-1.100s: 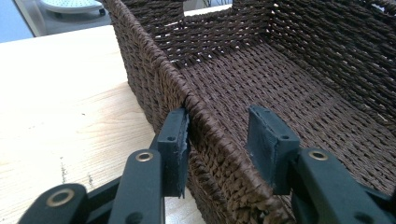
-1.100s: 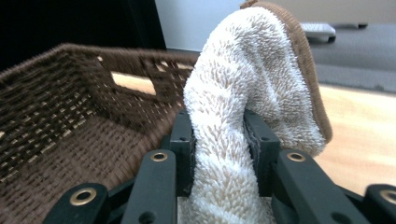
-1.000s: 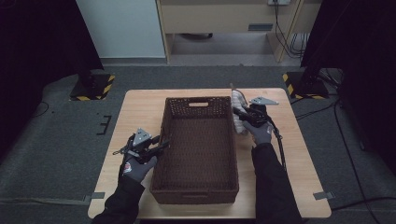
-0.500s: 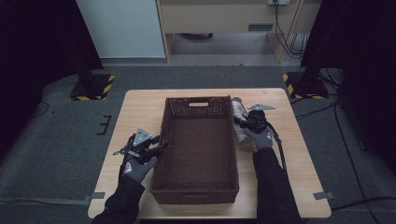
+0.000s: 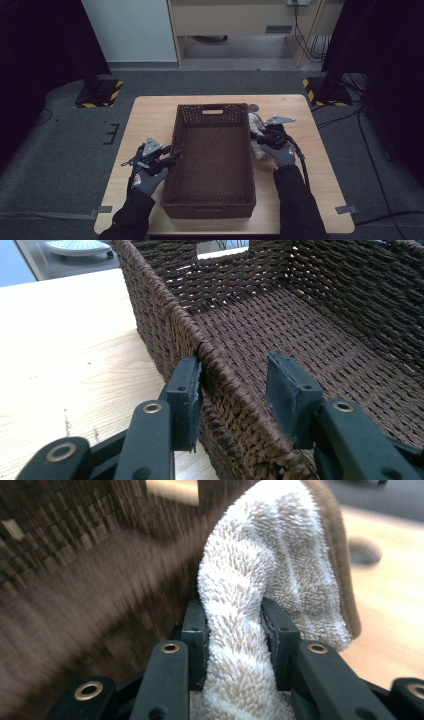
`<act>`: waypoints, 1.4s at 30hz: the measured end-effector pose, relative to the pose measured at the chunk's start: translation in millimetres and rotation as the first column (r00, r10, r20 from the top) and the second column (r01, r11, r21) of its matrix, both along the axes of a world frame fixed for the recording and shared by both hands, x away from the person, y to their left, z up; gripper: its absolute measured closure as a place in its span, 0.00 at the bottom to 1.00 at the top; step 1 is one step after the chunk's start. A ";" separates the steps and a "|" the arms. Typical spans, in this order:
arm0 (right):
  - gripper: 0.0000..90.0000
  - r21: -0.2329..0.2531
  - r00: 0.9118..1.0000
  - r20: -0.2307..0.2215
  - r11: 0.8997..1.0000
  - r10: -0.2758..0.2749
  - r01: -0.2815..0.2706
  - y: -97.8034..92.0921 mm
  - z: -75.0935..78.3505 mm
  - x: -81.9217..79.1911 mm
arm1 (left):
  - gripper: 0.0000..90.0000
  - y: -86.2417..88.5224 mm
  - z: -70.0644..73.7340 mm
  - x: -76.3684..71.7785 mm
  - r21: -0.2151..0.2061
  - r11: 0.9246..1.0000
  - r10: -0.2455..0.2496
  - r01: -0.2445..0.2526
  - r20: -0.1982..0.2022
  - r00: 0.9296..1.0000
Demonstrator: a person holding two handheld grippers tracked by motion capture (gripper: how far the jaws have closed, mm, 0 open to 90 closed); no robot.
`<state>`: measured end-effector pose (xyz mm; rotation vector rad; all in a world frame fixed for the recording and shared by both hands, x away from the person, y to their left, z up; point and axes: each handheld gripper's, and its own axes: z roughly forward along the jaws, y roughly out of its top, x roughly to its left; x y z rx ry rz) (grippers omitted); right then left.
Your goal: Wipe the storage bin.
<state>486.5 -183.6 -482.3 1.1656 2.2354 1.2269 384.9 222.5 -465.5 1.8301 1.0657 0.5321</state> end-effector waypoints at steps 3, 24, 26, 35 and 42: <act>0.77 0.007 0.999 -0.034 1.000 -0.018 0.019 0.9 -17.3 1.0 | 0.63 -0.1 0.0 -0.1 0.000 1.000 0.001 -0.001 0.000 1.000; 0.76 -0.031 0.999 -0.048 1.000 0.003 -0.004 -0.7 -25.3 -4.4 | 0.62 -0.4 -0.2 -0.5 -0.002 1.000 0.009 -0.009 0.002 1.000; 0.76 -0.020 0.999 -0.051 1.000 -0.001 0.000 -2.6 -22.6 -4.9 | 0.62 -0.4 -0.2 -0.5 -0.004 1.000 0.009 -0.009 0.002 1.000; 0.76 0.144 0.998 0.047 0.988 0.043 -0.050 -21.8 22.7 -20.1 | 0.62 0.0 -0.5 -0.4 -0.007 1.000 0.009 -0.009 0.001 1.000; 0.77 0.076 0.994 0.037 0.991 0.104 -0.106 -16.8 17.3 -35.4 | 0.55 0.2 -0.6 -0.2 0.012 1.000 0.027 -0.028 0.013 1.000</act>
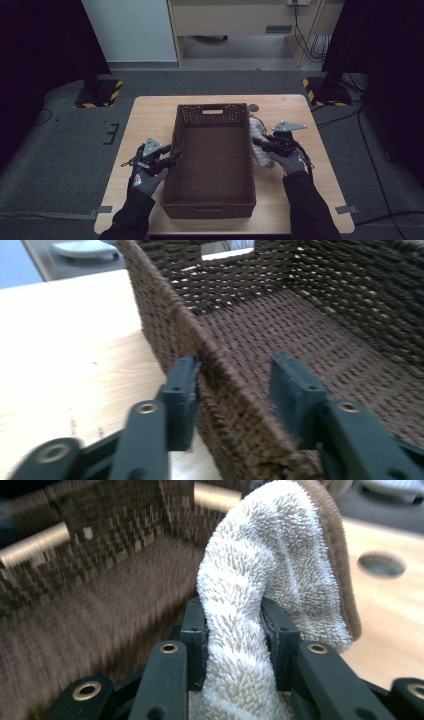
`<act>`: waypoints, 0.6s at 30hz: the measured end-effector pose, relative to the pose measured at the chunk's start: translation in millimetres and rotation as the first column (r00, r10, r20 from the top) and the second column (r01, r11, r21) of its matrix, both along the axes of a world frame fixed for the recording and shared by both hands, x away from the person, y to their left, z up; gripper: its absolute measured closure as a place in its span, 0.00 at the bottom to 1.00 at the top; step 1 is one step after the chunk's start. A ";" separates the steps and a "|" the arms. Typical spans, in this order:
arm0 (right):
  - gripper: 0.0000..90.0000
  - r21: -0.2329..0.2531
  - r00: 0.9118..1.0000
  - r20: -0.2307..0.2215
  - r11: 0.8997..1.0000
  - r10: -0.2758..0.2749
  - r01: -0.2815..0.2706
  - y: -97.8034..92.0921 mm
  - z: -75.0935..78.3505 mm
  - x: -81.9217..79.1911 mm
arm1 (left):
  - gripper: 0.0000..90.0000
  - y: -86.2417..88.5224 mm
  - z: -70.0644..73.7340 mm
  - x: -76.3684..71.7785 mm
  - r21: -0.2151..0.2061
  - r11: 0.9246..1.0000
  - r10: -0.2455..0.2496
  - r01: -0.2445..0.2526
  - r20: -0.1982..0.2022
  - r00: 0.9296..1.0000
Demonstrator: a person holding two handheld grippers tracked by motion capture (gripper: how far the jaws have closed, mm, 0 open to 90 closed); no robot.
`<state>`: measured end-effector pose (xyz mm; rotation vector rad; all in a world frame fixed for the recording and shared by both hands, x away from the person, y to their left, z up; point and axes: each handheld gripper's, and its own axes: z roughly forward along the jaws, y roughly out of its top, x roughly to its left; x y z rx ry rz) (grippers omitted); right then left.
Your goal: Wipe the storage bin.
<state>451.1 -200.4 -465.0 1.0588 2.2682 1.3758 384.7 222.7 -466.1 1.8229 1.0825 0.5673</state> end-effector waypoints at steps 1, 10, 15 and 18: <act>0.77 -0.021 1.000 -0.013 1.000 0.007 -0.007 2.1 -6.5 -1.6 | 0.55 0.2 -0.2 0.2 -0.005 1.000 -0.004 0.004 -0.002 1.000; 0.76 -0.097 0.995 -0.097 0.995 -0.010 0.001 4.6 -34.0 -1.0 | 0.60 -1.1 0.5 -0.8 0.011 1.000 -0.015 0.015 0.008 1.000; 0.76 -0.011 0.999 -0.032 1.000 -0.020 0.020 -2.0 -8.9 -8.9 | 0.61 -2.3 1.2 -1.8 0.029 1.000 -0.008 0.007 0.013 1.000; 0.76 0.032 1.000 0.025 0.999 -0.011 0.010 -4.9 10.2 -18.7 | 0.61 -2.9 1.6 -2.4 0.036 0.999 -0.001 0.001 0.015 1.000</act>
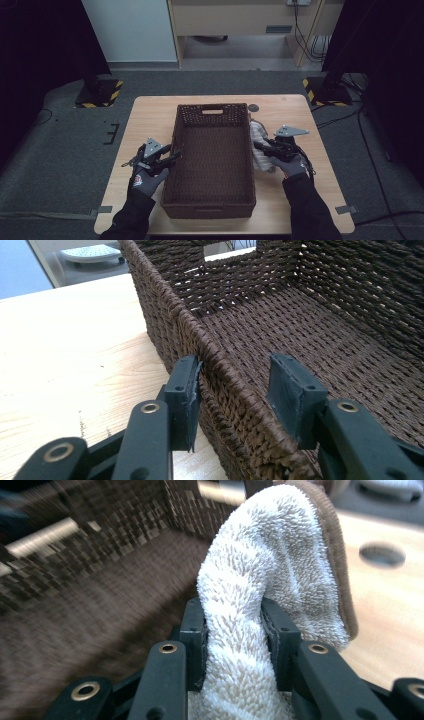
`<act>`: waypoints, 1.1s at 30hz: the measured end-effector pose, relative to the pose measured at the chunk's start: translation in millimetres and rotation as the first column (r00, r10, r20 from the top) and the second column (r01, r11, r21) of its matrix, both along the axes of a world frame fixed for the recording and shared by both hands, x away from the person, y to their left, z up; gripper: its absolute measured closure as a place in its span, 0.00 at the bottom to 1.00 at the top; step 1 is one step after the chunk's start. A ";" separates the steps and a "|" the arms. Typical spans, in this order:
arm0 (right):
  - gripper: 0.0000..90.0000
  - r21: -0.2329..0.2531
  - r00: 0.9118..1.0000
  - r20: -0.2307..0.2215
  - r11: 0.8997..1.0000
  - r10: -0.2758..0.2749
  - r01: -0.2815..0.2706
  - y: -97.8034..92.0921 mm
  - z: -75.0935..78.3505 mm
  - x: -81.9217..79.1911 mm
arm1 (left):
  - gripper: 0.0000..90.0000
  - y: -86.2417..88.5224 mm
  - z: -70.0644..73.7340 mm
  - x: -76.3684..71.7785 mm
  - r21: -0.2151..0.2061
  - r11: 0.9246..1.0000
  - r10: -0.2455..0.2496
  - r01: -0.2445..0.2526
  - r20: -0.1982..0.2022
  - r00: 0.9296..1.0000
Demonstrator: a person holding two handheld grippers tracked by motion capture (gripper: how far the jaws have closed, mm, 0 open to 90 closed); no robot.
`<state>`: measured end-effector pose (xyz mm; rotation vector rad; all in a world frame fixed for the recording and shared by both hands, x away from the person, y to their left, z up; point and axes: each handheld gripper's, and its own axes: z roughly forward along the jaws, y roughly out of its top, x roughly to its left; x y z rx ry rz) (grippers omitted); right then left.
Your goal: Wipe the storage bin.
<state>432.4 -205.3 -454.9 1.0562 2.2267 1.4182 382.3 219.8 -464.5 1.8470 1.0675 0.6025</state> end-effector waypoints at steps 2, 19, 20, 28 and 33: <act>0.76 -0.028 1.000 0.016 1.000 0.015 -0.015 2.0 4.2 -6.2 | 0.61 -0.5 0.1 -0.5 0.004 1.000 0.003 -0.003 0.004 1.000; 0.76 -0.159 0.995 -0.100 0.987 -0.007 -0.009 9.3 -31.2 -3.4 | 0.63 -2.3 1.8 -0.5 0.013 1.000 0.005 -0.005 -0.019 1.000; 0.76 -0.136 0.996 -0.086 0.991 -0.007 -0.004 6.7 -25.6 -5.0 | 0.63 -2.3 1.8 -0.4 0.013 1.000 0.006 -0.006 -0.020 1.000; 0.76 -0.056 0.998 0.015 0.997 0.062 -0.061 2.4 3.4 -37.8 | 0.66 -3.8 2.8 -1.3 0.026 1.000 0.018 -0.017 -0.029 0.999; 0.76 -0.136 0.996 -0.063 0.988 0.068 -0.076 10.9 -24.5 -41.1 | 0.67 -4.1 3.1 -1.0 0.019 1.000 0.026 -0.025 -0.038 0.999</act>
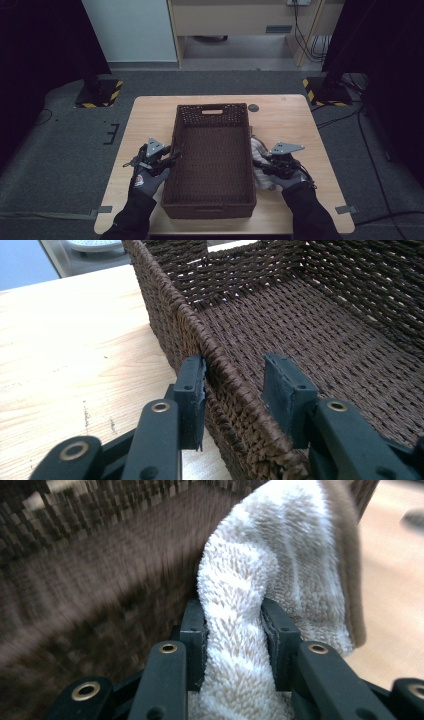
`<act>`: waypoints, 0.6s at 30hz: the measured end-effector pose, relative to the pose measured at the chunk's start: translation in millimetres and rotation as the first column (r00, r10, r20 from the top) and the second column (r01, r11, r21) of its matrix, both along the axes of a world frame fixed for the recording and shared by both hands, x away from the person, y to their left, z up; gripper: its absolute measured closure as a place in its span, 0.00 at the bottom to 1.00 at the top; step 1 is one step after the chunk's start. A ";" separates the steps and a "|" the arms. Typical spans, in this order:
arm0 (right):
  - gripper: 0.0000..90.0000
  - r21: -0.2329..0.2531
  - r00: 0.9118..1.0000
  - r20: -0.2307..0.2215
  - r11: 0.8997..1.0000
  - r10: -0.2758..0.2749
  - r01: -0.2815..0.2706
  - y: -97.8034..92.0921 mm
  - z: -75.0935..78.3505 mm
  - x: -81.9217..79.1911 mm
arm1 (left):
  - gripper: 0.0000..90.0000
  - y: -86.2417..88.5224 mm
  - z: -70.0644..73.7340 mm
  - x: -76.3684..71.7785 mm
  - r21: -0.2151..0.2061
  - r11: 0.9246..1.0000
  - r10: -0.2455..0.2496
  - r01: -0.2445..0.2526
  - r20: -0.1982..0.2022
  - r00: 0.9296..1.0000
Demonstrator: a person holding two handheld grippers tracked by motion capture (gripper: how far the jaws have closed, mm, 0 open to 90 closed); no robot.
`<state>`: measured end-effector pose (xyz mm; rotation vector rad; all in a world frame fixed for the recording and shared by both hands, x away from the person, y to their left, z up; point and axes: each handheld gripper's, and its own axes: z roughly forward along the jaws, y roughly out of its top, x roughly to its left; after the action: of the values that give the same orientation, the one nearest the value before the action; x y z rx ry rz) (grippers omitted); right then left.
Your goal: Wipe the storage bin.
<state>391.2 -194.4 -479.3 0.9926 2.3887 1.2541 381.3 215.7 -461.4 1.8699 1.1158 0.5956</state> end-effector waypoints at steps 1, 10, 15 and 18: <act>0.76 -0.019 1.000 -0.019 1.000 0.000 -0.001 1.4 -5.4 0.4 | 0.68 -0.2 0.0 0.0 -0.002 1.000 0.003 -0.003 -0.001 1.000; 0.75 -0.011 1.000 -0.007 1.000 -0.023 0.023 -4.3 2.1 0.8 | 0.70 -1.1 0.4 -0.5 -0.003 1.000 0.013 -0.013 -0.005 1.000; 0.76 0.096 0.997 0.071 0.995 -0.013 0.006 -10.1 26.3 -8.3 | 0.70 -1.0 0.3 -0.4 -0.004 1.000 0.013 -0.013 -0.005 1.000; 0.76 0.056 0.999 0.044 0.998 0.001 -0.004 -4.7 16.7 -8.1 | 0.70 -1.2 0.5 -0.5 -0.002 1.000 0.015 -0.015 -0.005 1.000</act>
<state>383.1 -199.1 -462.7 0.9674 2.3341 1.3371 380.8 214.5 -460.9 1.8635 1.1344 0.5987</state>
